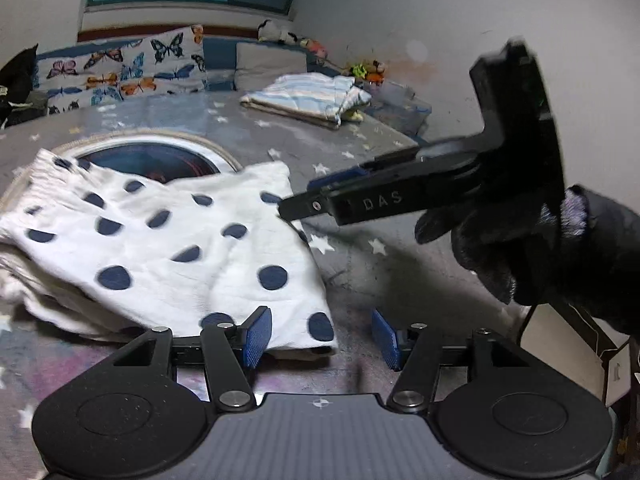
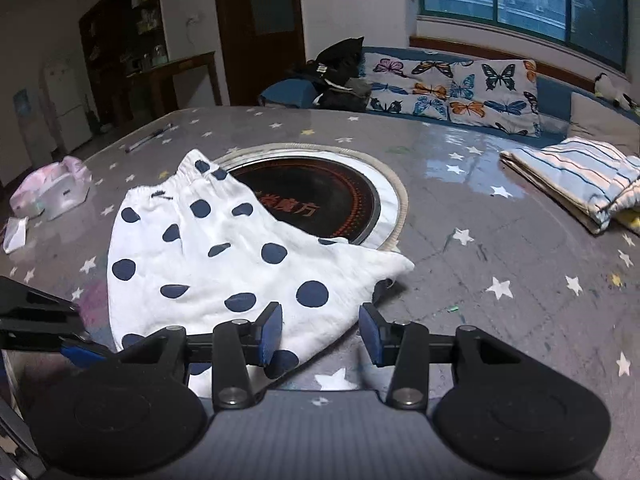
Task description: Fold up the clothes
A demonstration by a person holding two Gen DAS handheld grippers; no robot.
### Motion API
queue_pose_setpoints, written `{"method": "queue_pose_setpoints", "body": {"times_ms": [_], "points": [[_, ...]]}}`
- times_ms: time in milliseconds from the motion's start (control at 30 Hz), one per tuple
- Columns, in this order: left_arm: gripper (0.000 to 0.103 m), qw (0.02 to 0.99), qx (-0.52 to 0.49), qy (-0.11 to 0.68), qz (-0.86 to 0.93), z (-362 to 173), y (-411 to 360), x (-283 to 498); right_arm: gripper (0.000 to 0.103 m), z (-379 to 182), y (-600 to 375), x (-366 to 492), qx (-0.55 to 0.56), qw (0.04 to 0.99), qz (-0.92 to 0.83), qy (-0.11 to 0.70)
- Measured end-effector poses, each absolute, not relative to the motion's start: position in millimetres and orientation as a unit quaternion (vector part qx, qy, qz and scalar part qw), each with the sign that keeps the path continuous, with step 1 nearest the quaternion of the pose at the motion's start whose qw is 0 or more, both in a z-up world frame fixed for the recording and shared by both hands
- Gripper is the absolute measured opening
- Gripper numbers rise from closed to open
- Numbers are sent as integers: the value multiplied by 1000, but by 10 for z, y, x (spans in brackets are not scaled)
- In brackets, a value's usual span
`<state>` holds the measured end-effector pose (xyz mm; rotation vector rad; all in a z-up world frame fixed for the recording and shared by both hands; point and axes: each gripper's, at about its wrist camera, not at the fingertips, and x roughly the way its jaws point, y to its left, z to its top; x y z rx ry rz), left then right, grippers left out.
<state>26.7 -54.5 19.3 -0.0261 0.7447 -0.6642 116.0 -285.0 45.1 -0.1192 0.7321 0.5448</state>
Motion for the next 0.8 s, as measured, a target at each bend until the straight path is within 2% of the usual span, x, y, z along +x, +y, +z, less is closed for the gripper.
{"method": "queue_pose_setpoints", "body": {"times_ms": [233,467,667,800], "points": [[61,908,-20,316,-275,456,-156,259,43,376,-2726,1231,-53,896,264,352],[64,948,-68,282,-135,598,487,600,43,440,-2635,1309,-49,902,262,340],[64,945,-107,301,-63,477,865,1055,43,315,-2538,1550,-53,896,254,361],[64,937,-93,331,-64,318,899,1197,44,241,-2518,1629,-58,894,252,366]]}}
